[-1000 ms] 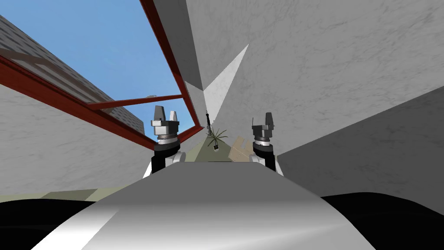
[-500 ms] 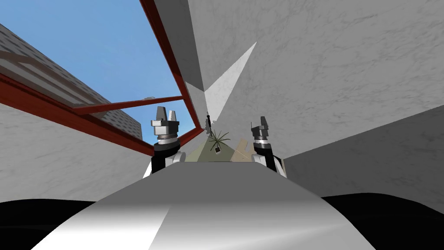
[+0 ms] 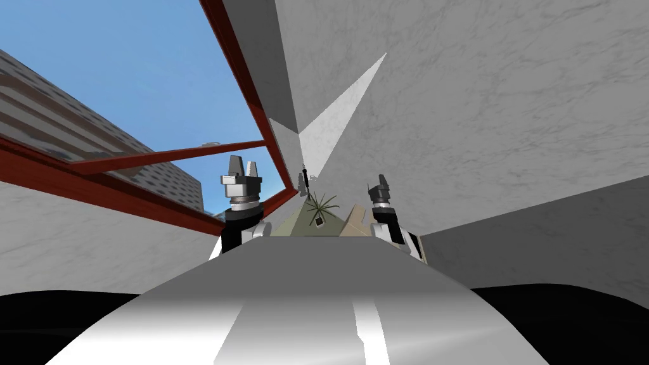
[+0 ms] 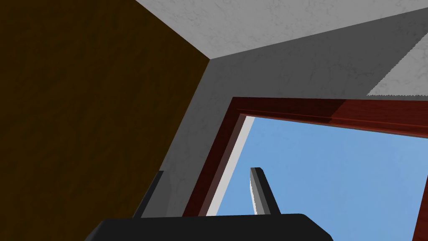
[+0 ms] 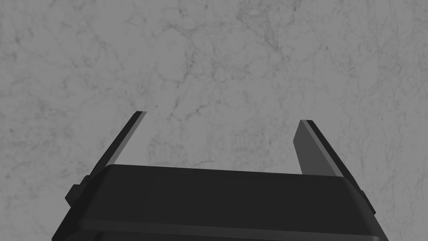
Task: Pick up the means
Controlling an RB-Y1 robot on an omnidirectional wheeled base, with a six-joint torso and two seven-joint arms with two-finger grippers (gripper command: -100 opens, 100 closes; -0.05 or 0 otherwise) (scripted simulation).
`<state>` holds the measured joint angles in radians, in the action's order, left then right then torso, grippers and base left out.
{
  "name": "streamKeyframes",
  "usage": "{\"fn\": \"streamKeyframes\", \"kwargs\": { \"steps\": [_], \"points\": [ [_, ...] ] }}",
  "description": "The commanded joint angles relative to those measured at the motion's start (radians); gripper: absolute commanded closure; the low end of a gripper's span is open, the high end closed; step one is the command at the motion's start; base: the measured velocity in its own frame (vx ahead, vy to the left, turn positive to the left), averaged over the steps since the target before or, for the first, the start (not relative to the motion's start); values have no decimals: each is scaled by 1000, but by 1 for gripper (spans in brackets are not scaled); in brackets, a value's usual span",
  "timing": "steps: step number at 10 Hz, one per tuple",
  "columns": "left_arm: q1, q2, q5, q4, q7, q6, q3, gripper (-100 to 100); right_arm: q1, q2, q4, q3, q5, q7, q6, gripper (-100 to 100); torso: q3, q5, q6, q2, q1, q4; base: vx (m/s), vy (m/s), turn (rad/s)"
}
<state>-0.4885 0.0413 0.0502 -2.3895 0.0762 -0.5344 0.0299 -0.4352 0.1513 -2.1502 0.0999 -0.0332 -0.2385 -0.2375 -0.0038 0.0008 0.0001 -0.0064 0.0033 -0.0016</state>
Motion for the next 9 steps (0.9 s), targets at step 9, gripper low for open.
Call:
{"fn": "streamKeyframes", "kwargs": {
  "steps": [9],
  "points": [
    [0,0,0,0,0,0,0,0,63,47,234,174,60,-117,237,-100,0,0,0,0,-2,0,91,50,-40]
  ]
}}
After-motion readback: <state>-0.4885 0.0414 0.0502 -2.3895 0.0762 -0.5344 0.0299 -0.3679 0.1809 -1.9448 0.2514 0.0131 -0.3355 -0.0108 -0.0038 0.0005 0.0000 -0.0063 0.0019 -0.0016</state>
